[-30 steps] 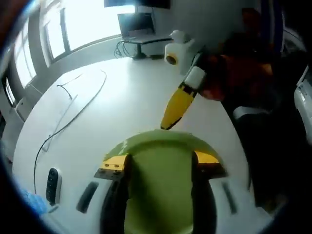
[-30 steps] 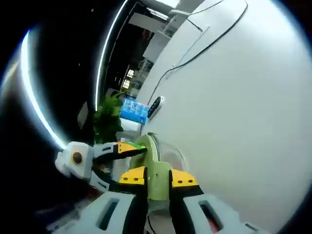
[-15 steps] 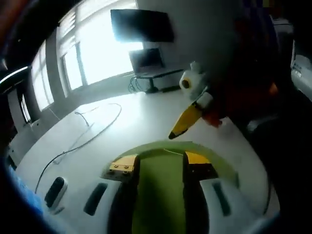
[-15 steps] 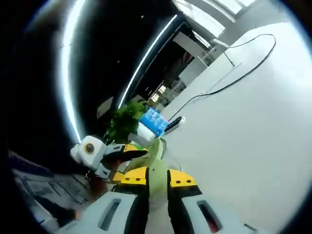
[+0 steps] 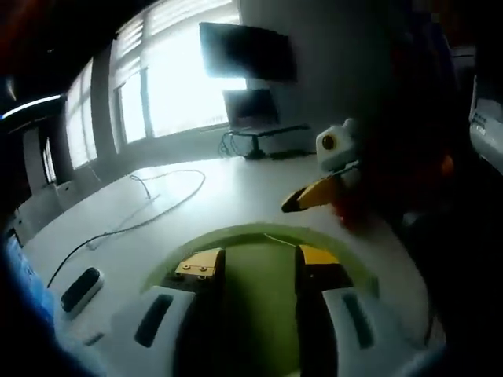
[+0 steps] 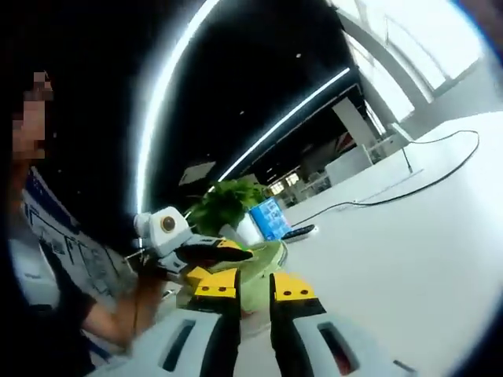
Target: Pick up the tomato from the tabletop place it into the food storage container close the lid and lock the latches
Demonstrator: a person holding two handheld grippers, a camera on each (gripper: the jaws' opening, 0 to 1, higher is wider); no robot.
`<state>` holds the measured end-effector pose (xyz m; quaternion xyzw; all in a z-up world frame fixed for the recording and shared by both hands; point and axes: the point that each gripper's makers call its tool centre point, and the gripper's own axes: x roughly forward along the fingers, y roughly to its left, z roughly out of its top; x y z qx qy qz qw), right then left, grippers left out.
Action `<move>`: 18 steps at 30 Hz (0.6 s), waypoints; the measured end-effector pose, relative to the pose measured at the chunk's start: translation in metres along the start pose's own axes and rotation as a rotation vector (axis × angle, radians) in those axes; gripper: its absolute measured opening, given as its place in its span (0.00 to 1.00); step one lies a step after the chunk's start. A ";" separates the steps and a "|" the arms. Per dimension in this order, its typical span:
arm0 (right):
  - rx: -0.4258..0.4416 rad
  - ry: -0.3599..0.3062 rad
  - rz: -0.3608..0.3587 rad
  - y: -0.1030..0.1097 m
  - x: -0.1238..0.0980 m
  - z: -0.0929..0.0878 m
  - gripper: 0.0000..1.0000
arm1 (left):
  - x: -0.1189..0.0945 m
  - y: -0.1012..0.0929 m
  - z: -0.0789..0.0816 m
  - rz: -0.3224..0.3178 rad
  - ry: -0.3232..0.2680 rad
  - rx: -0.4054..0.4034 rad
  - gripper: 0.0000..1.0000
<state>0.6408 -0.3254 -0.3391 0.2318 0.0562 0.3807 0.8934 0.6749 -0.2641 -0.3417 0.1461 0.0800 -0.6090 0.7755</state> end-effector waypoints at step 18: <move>-0.200 -0.003 0.034 0.012 0.004 -0.005 0.10 | -0.001 0.000 -0.003 0.006 -0.021 -0.067 0.24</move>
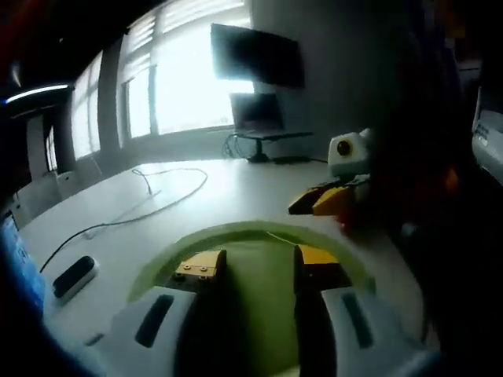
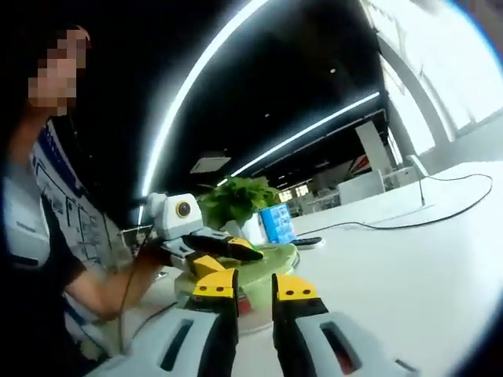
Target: Pick up the tomato from the tabletop place it into the food storage container close the lid and lock the latches
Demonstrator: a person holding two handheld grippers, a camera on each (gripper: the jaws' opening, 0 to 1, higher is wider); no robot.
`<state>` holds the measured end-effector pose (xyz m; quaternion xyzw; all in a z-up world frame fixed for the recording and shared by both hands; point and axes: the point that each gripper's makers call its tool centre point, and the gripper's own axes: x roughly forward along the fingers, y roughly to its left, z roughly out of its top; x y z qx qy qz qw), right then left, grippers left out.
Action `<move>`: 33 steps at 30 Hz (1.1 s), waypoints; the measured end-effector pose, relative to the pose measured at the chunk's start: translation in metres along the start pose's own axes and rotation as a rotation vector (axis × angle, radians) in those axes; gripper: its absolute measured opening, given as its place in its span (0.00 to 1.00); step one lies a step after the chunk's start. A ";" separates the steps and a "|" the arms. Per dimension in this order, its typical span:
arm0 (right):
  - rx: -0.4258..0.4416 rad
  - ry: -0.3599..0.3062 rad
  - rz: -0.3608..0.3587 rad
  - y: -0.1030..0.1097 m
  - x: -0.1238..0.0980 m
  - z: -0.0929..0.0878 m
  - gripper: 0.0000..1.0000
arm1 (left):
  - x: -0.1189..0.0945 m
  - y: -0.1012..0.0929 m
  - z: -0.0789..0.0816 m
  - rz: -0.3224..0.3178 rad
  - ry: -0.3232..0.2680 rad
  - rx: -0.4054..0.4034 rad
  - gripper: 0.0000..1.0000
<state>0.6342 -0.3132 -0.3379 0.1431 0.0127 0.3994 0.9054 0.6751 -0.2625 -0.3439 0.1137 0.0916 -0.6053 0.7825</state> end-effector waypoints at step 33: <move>-0.113 -0.039 0.036 0.006 0.002 0.004 0.15 | 0.000 -0.001 0.003 0.008 0.006 0.054 0.22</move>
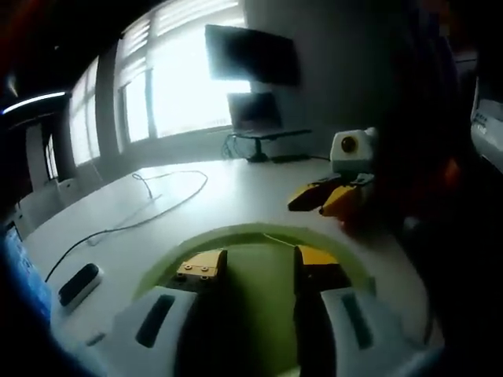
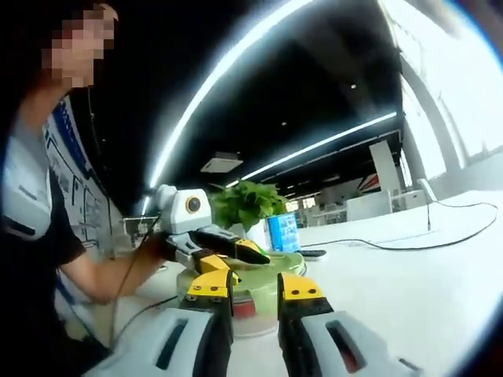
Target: Pick up the tomato from the tabletop place it into the food storage container close the lid and lock the latches
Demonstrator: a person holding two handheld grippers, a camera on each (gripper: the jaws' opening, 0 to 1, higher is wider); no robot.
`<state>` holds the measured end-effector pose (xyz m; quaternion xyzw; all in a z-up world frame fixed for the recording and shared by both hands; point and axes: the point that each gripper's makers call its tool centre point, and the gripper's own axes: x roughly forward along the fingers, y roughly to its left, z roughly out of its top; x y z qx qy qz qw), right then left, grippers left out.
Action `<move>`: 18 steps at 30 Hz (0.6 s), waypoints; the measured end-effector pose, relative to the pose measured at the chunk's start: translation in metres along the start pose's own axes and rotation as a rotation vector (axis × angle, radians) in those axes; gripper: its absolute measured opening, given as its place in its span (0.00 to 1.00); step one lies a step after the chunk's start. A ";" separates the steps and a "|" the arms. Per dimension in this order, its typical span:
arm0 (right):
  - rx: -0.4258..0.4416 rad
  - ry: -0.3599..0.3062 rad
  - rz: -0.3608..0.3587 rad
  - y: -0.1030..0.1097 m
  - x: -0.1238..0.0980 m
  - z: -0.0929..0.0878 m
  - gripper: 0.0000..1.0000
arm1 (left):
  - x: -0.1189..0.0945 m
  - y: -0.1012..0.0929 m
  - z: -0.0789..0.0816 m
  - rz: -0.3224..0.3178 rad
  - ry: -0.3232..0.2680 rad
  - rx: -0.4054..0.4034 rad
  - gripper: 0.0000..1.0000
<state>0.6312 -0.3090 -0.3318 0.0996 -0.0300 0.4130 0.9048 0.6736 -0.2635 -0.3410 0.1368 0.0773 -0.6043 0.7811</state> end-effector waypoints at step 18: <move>-0.106 -0.059 0.040 0.011 -0.001 0.009 0.15 | -0.033 -0.003 0.026 0.041 -0.156 0.056 0.27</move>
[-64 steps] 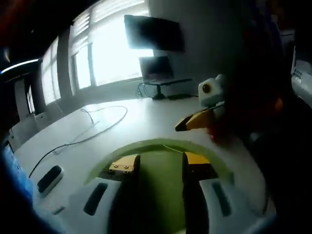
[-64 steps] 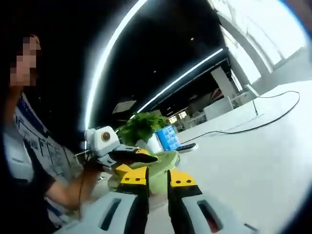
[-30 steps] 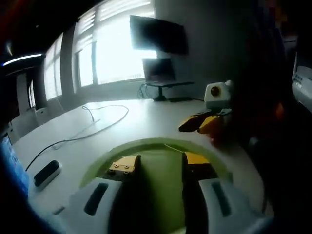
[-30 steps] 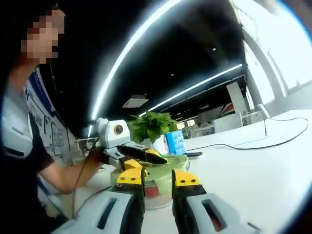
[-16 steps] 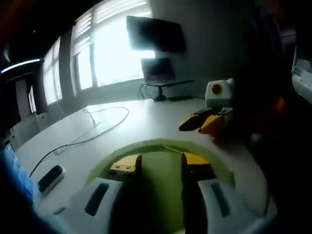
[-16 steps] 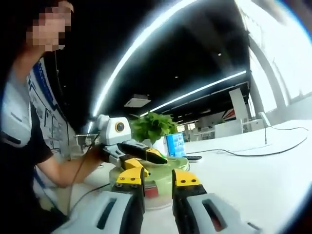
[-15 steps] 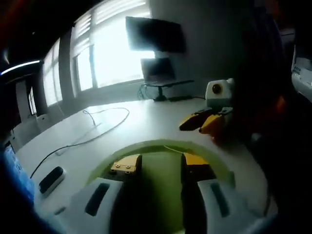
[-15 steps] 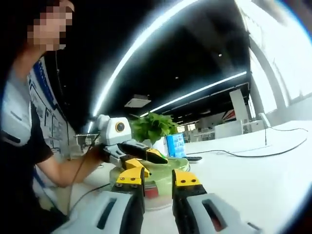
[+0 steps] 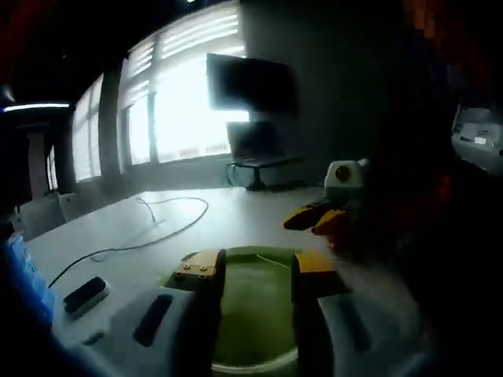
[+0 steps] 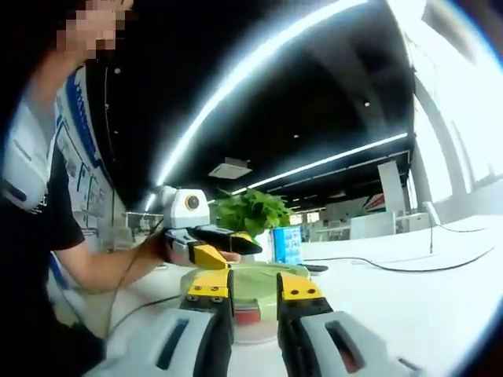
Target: Pick up the tomato from the tabletop place it into the food storage container close the lid and lock the latches
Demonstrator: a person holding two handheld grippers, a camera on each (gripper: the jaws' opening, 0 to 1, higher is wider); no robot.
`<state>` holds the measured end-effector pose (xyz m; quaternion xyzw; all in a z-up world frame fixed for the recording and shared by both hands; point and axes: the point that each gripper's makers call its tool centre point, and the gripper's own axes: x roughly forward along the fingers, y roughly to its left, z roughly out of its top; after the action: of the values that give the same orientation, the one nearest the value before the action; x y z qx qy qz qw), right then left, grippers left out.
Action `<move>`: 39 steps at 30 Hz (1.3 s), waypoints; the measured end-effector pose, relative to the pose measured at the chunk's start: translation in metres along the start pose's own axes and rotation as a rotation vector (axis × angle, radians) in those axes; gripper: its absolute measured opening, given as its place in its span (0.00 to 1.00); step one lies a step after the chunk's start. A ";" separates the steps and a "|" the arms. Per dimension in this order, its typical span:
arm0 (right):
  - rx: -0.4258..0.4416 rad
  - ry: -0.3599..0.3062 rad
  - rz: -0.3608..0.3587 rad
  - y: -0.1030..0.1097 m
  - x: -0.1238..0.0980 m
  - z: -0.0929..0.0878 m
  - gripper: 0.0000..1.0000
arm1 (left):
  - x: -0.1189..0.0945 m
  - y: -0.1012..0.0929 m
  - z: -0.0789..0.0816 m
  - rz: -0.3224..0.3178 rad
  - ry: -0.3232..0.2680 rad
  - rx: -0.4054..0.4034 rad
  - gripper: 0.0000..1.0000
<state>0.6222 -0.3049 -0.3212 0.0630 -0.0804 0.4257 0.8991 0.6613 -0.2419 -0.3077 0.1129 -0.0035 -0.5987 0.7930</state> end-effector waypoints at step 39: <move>0.035 0.023 0.005 0.002 0.002 -0.005 0.13 | -0.069 0.031 -0.003 0.190 -0.143 -0.133 0.20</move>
<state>0.6221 -0.3016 -0.3252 0.0738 -0.0627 0.4301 0.8976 0.6714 -0.1681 -0.2965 0.0161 -0.0310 -0.5263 0.8496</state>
